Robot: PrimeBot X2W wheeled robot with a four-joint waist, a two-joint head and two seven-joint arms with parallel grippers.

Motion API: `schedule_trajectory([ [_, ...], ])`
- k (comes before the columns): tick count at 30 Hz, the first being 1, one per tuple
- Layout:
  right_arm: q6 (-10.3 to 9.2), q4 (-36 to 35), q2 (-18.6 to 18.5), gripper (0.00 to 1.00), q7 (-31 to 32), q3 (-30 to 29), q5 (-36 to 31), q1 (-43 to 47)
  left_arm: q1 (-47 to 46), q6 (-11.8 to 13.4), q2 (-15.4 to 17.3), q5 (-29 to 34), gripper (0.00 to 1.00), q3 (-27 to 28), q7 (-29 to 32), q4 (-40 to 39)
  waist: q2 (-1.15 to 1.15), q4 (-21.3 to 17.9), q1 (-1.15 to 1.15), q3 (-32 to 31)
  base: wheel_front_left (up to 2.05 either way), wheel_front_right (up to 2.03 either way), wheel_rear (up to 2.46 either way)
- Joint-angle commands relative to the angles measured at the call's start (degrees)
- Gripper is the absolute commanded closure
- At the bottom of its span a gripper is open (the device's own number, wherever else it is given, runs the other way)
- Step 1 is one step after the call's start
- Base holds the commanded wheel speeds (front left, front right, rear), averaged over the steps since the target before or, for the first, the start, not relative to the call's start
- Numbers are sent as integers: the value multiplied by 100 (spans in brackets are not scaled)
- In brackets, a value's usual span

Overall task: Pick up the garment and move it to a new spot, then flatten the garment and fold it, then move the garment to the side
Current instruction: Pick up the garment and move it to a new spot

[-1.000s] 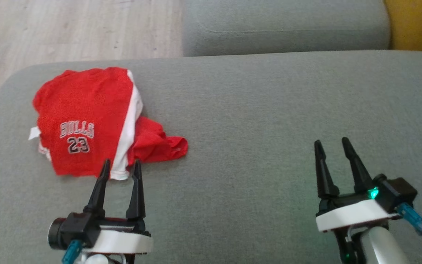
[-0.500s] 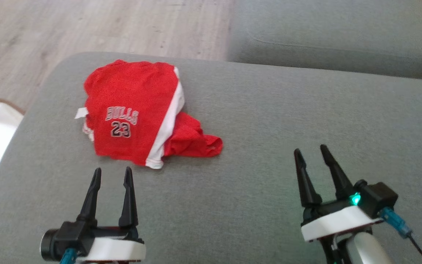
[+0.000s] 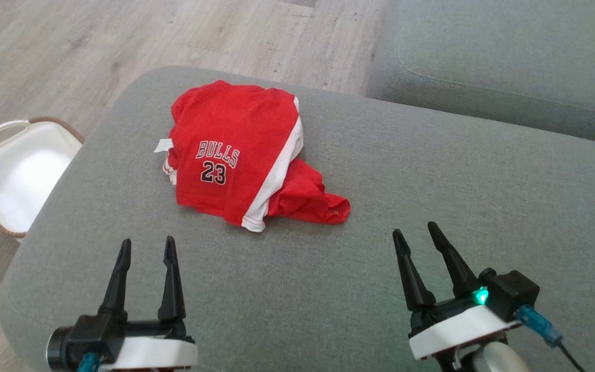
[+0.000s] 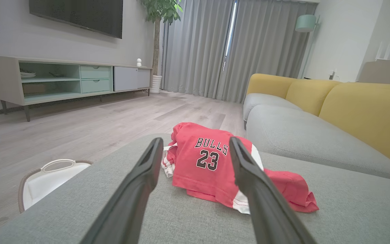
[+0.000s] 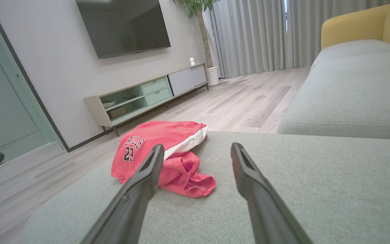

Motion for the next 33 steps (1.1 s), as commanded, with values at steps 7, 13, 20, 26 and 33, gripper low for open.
schedule_trajectory([
  [7,-4,-192,-34,0,-62,175,48,-203,-154,-48,-11,124,0,434,-47,-252,0,-38,0,99,0,0,0],
  [13,-4,-267,-34,0,-62,89,-65,-355,-629,-236,241,319,0,649,-47,-238,0,-227,0,467,0,0,0],
  [20,-4,-452,-34,0,-62,-133,-293,-653,-2134,-517,1051,397,0,608,228,182,0,-465,0,1146,0,0,0],
  [26,-4,-701,-34,0,-62,-462,-539,-980,-4213,-634,2094,115,0,-280,1388,942,0,-724,0,1882,0,0,0],
  [33,-4,-998,-34,0,-62,-642,-657,-1340,-6088,-638,3050,-1391,0,-1891,2775,1914,0,-1197,0,2537,0,0,0],
])
